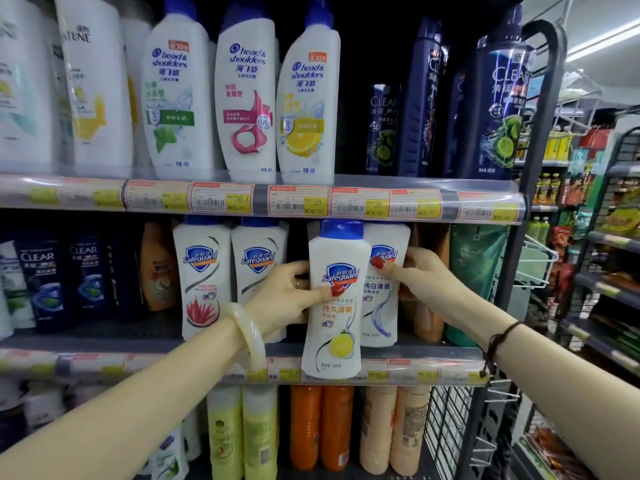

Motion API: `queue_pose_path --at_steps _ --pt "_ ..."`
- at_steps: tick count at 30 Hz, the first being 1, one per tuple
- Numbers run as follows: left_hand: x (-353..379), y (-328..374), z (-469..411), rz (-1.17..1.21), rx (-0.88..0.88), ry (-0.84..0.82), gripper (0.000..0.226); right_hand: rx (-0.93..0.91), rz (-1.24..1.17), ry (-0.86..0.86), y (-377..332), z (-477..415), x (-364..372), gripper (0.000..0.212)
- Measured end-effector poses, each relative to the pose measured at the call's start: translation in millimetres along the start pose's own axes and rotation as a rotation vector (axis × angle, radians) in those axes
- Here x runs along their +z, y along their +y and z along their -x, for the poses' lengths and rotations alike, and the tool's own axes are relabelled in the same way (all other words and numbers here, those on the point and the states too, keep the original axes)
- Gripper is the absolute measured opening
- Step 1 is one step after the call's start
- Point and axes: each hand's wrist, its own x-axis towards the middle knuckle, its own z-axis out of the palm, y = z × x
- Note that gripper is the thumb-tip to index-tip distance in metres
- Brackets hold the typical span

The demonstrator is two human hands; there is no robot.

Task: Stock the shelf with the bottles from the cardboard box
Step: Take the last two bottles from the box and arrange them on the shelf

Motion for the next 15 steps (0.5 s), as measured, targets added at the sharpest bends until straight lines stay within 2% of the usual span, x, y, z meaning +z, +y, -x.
queue_pose_path --at_steps 2,9,15 --pt "0.3 -1.6 1.1 0.002 -0.008 0.019 0.038 0.003 0.0 0.001 1.5 -0.9 0.3 0.023" --pt "-6.2 5.6 -12.6 0.082 -0.065 0.014 0.023 0.016 0.005 0.021 5.9 -4.8 -8.0 0.017" --pt "-1.7 13.4 -30.6 0.065 0.001 0.025 0.036 -0.006 0.031 0.034 11.7 -7.2 -16.2 0.009"
